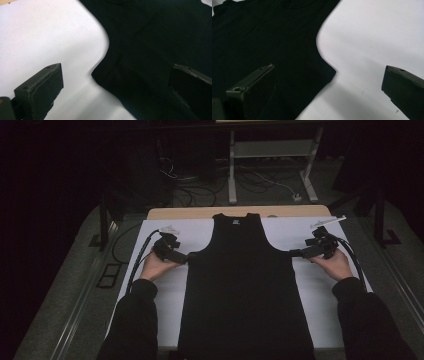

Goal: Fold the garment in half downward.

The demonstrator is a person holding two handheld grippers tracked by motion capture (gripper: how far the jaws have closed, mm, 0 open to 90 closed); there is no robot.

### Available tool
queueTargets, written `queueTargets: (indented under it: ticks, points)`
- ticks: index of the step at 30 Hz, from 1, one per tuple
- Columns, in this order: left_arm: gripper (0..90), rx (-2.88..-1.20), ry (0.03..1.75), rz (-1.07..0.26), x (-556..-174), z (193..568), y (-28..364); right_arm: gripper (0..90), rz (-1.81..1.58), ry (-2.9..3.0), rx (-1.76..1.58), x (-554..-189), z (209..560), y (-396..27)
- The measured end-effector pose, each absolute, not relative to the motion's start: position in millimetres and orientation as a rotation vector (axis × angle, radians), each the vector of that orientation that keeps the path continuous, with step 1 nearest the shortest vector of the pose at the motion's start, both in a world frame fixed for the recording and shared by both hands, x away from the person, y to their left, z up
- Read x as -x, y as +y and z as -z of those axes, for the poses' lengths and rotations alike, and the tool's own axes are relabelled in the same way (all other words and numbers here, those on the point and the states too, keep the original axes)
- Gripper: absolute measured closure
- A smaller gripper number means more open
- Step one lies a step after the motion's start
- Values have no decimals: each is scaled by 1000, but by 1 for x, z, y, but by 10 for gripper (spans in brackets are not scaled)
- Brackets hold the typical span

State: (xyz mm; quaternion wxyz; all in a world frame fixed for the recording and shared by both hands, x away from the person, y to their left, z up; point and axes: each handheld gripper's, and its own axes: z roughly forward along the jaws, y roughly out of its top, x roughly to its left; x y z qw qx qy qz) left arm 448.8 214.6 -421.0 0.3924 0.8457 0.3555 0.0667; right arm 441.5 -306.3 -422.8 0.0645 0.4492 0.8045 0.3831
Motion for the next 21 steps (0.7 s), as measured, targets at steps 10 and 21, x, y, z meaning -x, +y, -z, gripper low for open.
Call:
queueTargets:
  ticks: [10, 21]
  points:
    - [0, -2164, 935, -174, -453, 429, 216, 78, -1146, 2459, -1333, -446, 435, -299]
    - [167, -2156, 928, -184, -456, 434, 212, 156, -1084, 2487, -1319, -447, 441, -293]
